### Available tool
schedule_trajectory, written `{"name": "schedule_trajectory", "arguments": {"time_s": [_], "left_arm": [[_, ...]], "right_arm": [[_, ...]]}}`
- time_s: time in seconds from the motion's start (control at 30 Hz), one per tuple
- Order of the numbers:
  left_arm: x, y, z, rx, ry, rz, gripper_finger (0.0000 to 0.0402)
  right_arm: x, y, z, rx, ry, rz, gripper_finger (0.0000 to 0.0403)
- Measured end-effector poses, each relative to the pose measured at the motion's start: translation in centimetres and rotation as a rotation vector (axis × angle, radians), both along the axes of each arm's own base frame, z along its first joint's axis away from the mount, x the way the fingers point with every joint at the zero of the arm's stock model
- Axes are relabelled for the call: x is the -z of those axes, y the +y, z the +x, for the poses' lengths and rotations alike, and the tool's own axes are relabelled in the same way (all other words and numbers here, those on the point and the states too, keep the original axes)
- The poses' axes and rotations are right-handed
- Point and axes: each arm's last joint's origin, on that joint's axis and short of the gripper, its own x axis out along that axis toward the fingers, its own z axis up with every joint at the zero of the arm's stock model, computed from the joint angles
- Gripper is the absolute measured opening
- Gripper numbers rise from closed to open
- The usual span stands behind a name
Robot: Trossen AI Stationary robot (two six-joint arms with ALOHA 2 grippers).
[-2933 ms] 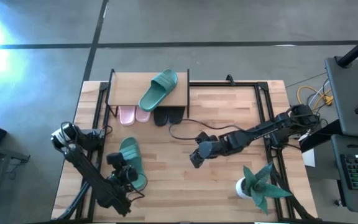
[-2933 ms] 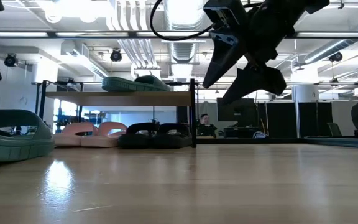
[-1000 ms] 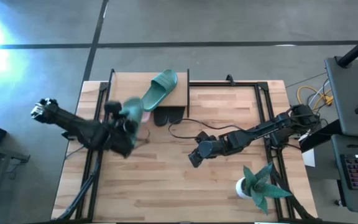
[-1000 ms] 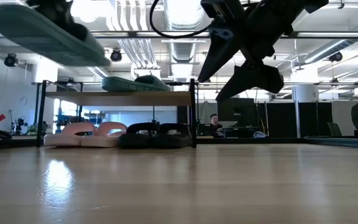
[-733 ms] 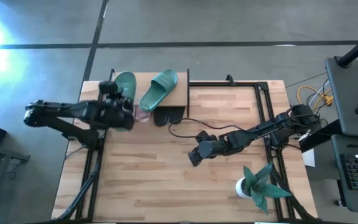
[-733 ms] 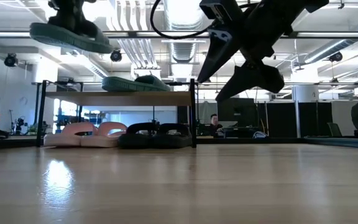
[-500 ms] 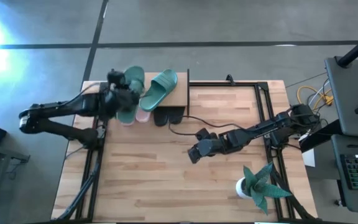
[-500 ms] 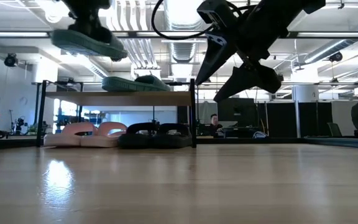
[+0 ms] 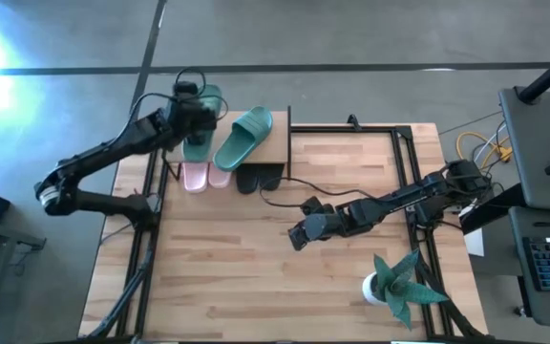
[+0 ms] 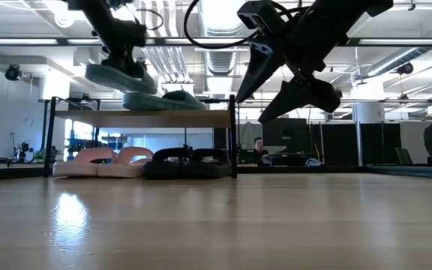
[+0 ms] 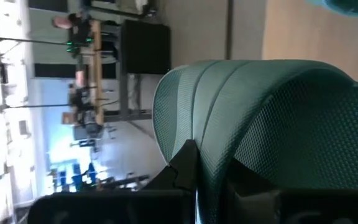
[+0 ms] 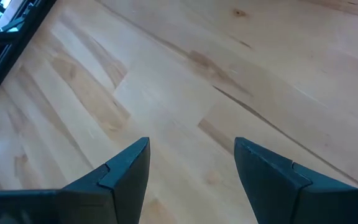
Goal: Pick and place slides into the shelf
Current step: Put the green slide on the shelf
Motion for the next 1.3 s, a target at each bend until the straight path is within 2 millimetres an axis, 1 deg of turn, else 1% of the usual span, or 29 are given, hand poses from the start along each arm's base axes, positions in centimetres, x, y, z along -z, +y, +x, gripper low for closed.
{"name": "schedule_trajectory", "arguments": {"time_s": [0.1, 0.27, 0.43, 0.57, 0.77, 0.9, 1.07, 1.2, 1.3], "left_arm": [[0.8, 1.5, 0.5, 0.011, 0.022, -0.015, 0.0], [1.8, 3.7, 1.5, 0.042, 0.125, 0.02, 0.0], [3.0, 4.8, 2.0, 0.06, 0.172, -0.012, 0.0], [3.7, 5.0, 2.3, 0.079, 0.188, -0.043, 0.0], [4.3, 4.7, 2.3, 0.101, 0.106, -0.143, 0.0], [4.7, 4.6, 2.2, 0.056, 0.043, -0.202, 0.0], [4.5, 4.6, 2.3, -0.009, -0.084, -0.231, 0.0], [4.6, 4.6, 2.3, -0.024, -0.11, -0.244, 0.0], [4.7, 4.6, 2.3, -0.047, -0.165, -0.264, 0.0]], "right_arm": [[0.0, 0.0, 0.0, 0.005, 0.002, 0.004, 0.0224], [0.0, 0.0, 0.0, 0.023, 0.0, 0.02, 0.0224], [0.0, 0.0, 0.0, 0.029, -0.002, 0.025, 0.0224], [0.0, 0.0, 0.0, 0.03, -0.002, 0.025, 0.0224], [0.0, -0.1, 0.0, 0.033, -0.002, 0.022, 0.0224], [0.0, -0.2, 0.0, 0.04, -0.004, 0.013, 0.0224], [0.1, -0.2, 0.0, 0.045, -0.003, 0.002, 0.0224], [0.1, -0.2, 0.0, 0.043, -0.003, 0.0, 0.0224], [0.1, -0.2, 0.0, 0.043, -0.003, 0.0, 0.0224]]}}
